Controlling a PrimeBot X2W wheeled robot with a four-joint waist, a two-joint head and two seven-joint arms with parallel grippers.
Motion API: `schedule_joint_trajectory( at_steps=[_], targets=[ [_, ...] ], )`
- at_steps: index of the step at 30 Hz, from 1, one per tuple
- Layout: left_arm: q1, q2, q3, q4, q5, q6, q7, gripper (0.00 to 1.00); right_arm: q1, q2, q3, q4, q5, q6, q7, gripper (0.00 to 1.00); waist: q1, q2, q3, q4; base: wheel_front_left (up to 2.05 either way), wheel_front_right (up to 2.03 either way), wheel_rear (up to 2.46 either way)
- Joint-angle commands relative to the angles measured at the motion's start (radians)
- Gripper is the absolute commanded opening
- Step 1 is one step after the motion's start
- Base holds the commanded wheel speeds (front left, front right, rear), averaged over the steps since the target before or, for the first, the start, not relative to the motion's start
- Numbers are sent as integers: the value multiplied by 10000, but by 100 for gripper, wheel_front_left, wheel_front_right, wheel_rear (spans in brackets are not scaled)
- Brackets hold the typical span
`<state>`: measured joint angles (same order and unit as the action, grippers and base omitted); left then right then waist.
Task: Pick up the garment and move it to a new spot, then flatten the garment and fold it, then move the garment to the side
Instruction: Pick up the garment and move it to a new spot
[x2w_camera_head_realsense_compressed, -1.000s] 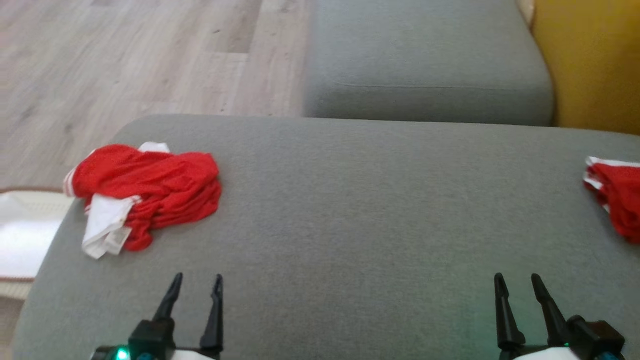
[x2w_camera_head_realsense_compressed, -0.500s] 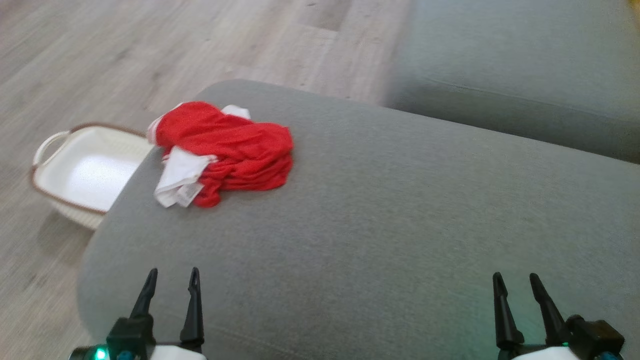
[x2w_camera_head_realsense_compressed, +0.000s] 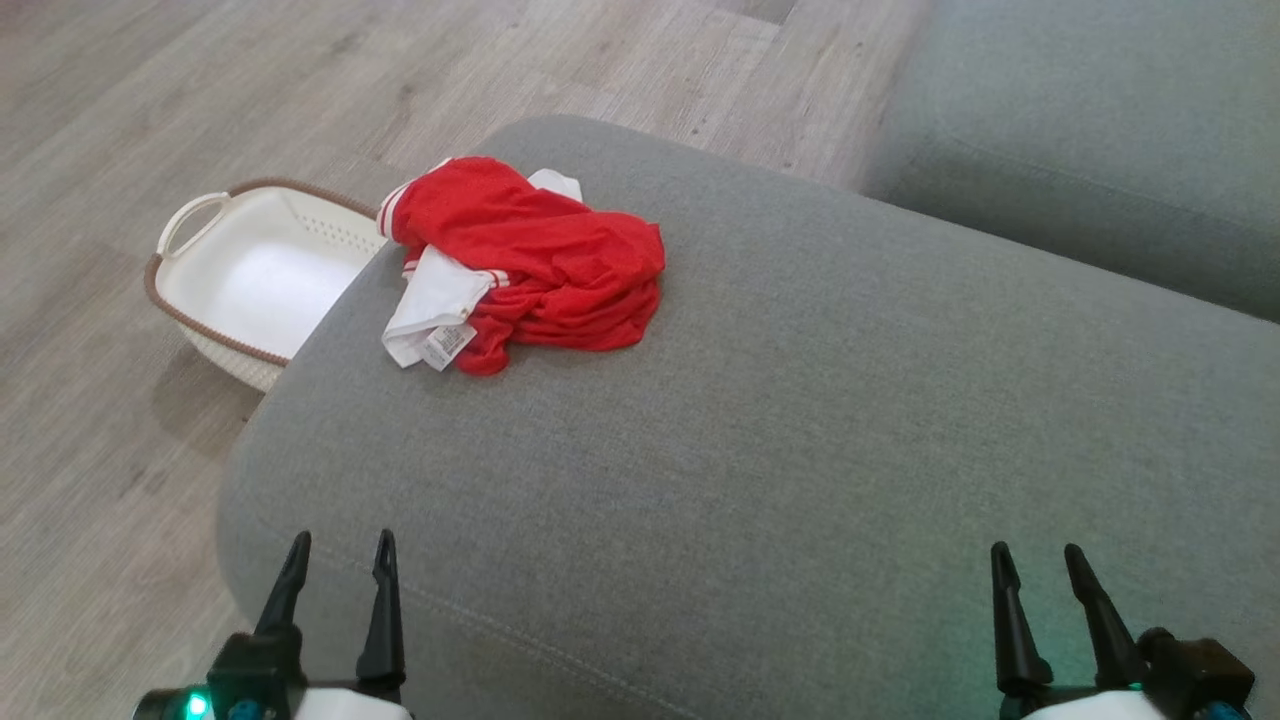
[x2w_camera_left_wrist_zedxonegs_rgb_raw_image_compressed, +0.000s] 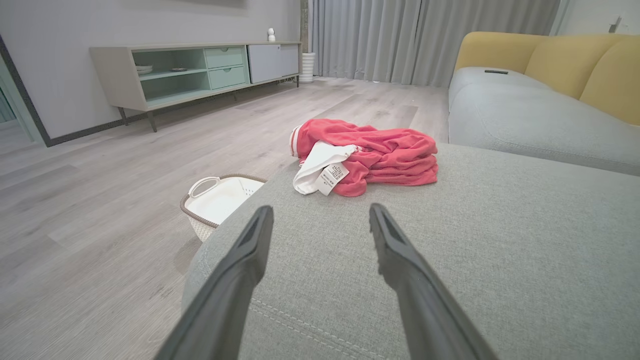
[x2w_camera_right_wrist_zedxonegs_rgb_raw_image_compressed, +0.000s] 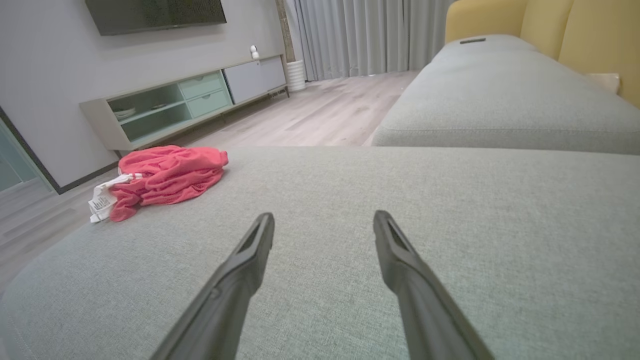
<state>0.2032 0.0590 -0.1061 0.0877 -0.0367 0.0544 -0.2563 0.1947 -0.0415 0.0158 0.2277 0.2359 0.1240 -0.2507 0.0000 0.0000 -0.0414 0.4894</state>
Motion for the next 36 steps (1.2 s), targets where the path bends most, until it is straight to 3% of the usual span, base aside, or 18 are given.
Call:
schedule_joint_trajectory(
  at_steps=[1,7,14,20,25,30,36],
  targets=[
    [-450,-46,293,-358,-19,73,-55,100,-364,-87,100,-315,-124,67,-111,100,0,0,126,85,0,0,0],
    [-1519,-69,285,-734,-201,130,-55,100,-691,-228,-66,-613,-858,67,-111,100,0,0,1430,27,0,0,0],
    [-4209,34,765,-760,-502,-165,-55,100,-1253,-1139,-209,-1238,-1098,67,-111,100,0,0,3113,-46,0,0,0],
    [-7053,349,1021,1841,-885,-619,158,100,-1771,-1986,-268,-1672,-1125,67,-111,100,0,0,4182,-153,0,0,0],
    [-9685,577,1197,4955,-1531,-1054,1719,100,-2253,-2553,-446,-2109,-924,67,-111,100,0,0,5025,-401,0,0,0],
    [-11379,966,1343,7770,-1716,-929,2990,100,-2542,-3034,-570,-2506,-816,67,-84,100,0,0,5723,-707,0,0,0],
    [-12092,1095,1333,9953,-1833,-845,3773,100,-2672,-3282,-639,-2854,-783,67,20,100,0,0,6184,-1068,0,0,0]
  ],
)
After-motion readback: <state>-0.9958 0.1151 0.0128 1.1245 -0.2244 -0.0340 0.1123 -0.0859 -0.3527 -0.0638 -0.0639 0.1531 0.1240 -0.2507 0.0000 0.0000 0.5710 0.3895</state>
